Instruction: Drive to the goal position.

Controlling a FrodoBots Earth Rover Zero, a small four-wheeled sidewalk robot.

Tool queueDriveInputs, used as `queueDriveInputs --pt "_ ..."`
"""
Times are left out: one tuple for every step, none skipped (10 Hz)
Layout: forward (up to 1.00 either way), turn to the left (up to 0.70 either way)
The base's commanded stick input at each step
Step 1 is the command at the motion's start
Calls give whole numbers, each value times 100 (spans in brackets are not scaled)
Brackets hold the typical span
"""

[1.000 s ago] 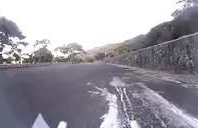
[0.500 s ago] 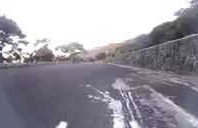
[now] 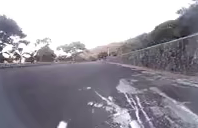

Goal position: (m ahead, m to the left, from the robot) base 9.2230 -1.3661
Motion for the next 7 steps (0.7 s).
queueDriveInputs --pt "70 -4" --pt "70 -22" --pt "70 -35" --pt "70 -35" --pt "70 -35" --pt "70 -35" --pt "70 -35"
